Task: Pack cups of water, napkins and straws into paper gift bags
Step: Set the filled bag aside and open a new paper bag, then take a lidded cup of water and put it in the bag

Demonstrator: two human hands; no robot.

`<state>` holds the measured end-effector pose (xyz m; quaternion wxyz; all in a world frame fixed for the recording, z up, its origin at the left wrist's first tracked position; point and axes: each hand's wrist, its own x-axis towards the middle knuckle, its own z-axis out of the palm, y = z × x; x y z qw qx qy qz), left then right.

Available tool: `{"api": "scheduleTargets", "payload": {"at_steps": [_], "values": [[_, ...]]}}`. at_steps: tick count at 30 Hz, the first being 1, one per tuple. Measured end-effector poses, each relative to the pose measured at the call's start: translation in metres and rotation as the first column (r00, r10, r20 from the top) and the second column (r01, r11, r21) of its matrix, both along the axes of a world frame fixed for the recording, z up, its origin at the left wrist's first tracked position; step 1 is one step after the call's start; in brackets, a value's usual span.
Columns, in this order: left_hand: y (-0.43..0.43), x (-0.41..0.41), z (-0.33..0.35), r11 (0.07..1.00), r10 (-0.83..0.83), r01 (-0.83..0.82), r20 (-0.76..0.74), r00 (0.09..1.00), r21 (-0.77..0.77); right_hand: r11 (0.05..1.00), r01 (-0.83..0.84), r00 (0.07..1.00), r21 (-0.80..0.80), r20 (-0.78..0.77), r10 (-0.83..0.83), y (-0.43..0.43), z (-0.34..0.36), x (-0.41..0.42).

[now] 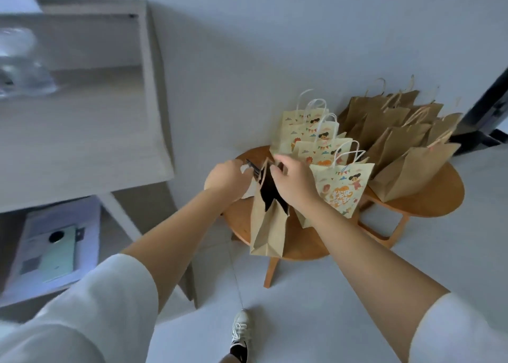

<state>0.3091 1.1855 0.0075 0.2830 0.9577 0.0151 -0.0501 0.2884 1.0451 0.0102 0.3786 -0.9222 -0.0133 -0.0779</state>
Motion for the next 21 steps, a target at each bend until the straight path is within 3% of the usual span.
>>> {"api": "scheduleTargets", "payload": {"at_steps": [4,8,12,17,21], "values": [[0.048,-0.044,0.041,0.992,0.084,-0.065,0.174,0.981,-0.113,0.990,-0.140,0.977,0.007,0.166,0.137,0.052,0.029,-0.018],[0.110,-0.063,0.077,0.924,0.281,-0.183,0.272,0.921,-0.337,0.952,-0.272,0.858,-0.141,0.413,0.306,0.114,0.059,-0.028],[0.188,-0.058,0.095,0.895,0.423,-0.324,0.353,0.835,-0.307,0.910,-0.375,0.756,-0.178,0.510,0.412,0.183,0.086,-0.023],[0.272,-0.028,0.092,0.858,0.513,-0.484,0.321,0.797,-0.171,0.856,-0.453,0.736,-0.248,0.437,0.516,0.262,0.105,0.012],[0.337,0.017,0.087,0.861,0.508,-0.483,0.219,0.833,-0.157,0.849,-0.467,0.802,-0.249,0.286,0.525,0.327,0.109,0.065]]}}
